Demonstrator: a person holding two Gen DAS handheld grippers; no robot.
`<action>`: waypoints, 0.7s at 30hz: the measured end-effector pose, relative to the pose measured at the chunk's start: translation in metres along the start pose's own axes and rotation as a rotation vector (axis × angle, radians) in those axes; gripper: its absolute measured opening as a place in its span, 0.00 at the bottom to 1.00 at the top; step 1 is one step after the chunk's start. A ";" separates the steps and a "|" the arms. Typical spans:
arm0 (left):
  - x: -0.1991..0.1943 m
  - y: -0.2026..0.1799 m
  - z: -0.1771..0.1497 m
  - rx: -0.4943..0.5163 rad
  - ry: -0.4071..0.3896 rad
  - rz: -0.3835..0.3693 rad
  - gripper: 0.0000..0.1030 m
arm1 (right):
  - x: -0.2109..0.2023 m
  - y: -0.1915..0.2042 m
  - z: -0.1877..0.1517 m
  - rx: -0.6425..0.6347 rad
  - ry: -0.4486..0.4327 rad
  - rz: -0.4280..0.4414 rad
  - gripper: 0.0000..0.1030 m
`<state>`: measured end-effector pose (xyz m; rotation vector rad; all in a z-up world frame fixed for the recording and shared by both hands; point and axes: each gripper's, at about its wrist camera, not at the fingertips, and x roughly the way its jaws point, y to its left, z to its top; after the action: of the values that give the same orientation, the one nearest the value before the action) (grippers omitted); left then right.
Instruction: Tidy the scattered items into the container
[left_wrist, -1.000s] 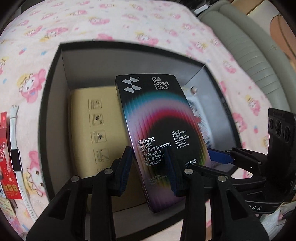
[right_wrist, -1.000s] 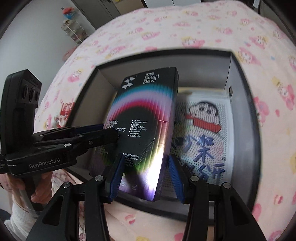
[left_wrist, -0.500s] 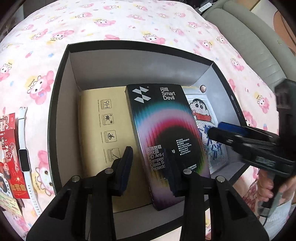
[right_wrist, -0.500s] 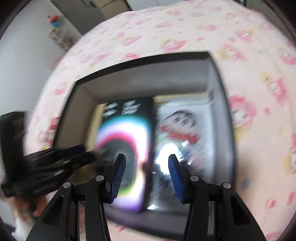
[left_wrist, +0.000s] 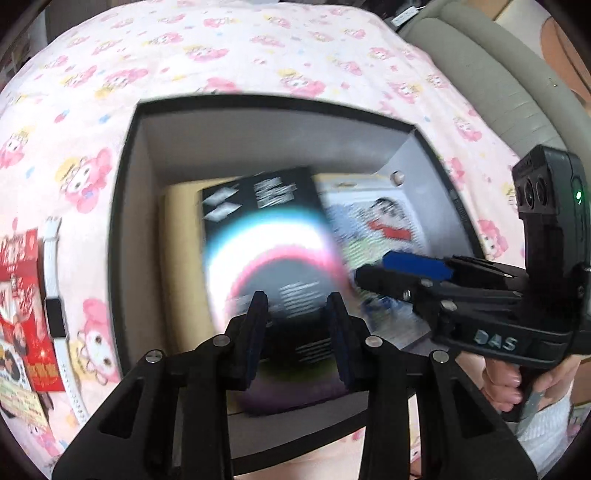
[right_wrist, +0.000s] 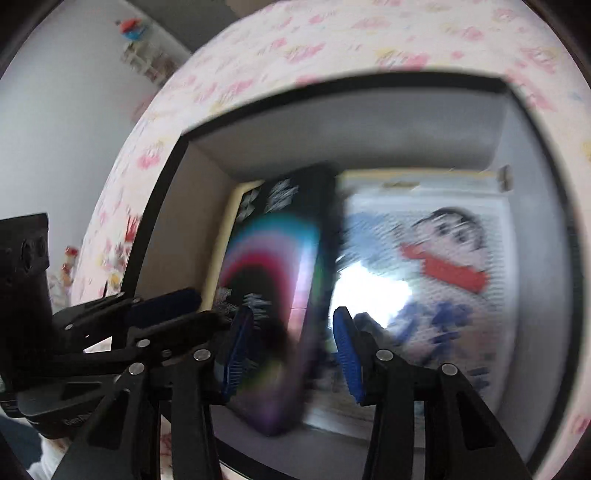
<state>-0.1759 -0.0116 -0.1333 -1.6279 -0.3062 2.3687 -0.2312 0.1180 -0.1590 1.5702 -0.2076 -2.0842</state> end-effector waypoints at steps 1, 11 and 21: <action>0.001 -0.008 0.003 0.017 -0.005 -0.017 0.33 | -0.006 -0.002 0.000 0.000 -0.031 -0.043 0.39; 0.042 -0.042 0.015 0.027 0.084 -0.107 0.22 | -0.043 -0.026 -0.005 0.003 -0.168 -0.279 0.28; 0.042 -0.015 0.003 -0.018 0.137 -0.040 0.23 | -0.029 -0.030 -0.008 0.026 -0.040 -0.191 0.28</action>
<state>-0.1917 0.0161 -0.1650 -1.7651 -0.3302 2.2182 -0.2271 0.1596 -0.1498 1.6202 -0.1027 -2.2679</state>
